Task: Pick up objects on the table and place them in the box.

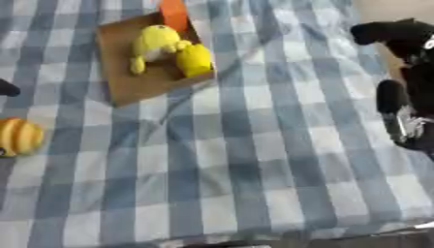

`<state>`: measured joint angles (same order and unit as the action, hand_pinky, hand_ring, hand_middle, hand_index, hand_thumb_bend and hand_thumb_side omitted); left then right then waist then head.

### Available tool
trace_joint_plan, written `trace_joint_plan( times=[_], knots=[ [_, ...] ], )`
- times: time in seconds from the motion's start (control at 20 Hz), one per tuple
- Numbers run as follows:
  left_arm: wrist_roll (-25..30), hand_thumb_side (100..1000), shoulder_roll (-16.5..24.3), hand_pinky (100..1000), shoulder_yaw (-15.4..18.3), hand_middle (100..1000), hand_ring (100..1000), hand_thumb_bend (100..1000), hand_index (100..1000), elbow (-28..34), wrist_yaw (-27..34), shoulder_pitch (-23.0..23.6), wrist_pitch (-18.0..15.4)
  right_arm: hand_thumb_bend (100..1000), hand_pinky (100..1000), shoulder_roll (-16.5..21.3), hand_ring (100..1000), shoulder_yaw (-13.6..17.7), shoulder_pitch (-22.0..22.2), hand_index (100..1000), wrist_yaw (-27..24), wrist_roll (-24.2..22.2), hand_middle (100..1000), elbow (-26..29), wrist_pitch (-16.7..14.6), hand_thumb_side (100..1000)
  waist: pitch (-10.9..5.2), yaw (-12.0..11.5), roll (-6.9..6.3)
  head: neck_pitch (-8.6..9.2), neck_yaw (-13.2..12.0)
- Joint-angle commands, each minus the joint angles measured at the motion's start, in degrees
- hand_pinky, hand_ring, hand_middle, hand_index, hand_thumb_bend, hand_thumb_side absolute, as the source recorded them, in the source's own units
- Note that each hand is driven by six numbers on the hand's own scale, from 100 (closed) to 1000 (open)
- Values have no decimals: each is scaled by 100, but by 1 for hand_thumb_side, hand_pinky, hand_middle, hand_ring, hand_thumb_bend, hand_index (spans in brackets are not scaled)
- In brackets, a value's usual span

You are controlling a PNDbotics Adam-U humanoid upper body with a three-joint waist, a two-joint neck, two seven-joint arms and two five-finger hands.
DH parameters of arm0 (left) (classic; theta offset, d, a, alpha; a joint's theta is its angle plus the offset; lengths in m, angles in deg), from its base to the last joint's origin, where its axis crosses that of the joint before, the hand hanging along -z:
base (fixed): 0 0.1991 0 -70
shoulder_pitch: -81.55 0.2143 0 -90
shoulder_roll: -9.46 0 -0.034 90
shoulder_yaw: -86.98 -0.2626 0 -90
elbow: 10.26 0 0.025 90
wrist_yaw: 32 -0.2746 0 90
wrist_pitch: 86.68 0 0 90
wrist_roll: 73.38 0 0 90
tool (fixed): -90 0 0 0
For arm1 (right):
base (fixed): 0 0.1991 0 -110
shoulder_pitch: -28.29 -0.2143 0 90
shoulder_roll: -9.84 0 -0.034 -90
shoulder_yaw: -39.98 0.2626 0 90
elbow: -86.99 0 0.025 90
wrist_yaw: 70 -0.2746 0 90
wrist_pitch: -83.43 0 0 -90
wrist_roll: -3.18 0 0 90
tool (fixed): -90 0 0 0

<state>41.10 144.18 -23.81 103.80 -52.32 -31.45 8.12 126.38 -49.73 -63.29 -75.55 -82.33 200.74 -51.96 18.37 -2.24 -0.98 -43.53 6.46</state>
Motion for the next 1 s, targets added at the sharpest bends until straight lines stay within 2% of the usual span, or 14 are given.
trace_joint_plan(
  times=[0.05,0.45,1.0],
  knots=[
    [76,306,86,927,-18,865,882,281,937,53,-149,-84,210,100,830,82,826,54,-59,857,-79,-50,720,84,2,470,-74,15,-3,73,-46],
    [409,310,-38,926,-123,864,887,307,922,5,-367,-125,538,100,829,20,825,48,-89,857,-132,-126,717,84,42,470,-34,54,0,126,-97],
    [337,230,-270,918,-162,850,889,308,895,-681,-807,-182,497,100,828,-35,823,40,-115,855,-148,-200,713,84,66,470,34,87,16,196,-98]
  ],
)
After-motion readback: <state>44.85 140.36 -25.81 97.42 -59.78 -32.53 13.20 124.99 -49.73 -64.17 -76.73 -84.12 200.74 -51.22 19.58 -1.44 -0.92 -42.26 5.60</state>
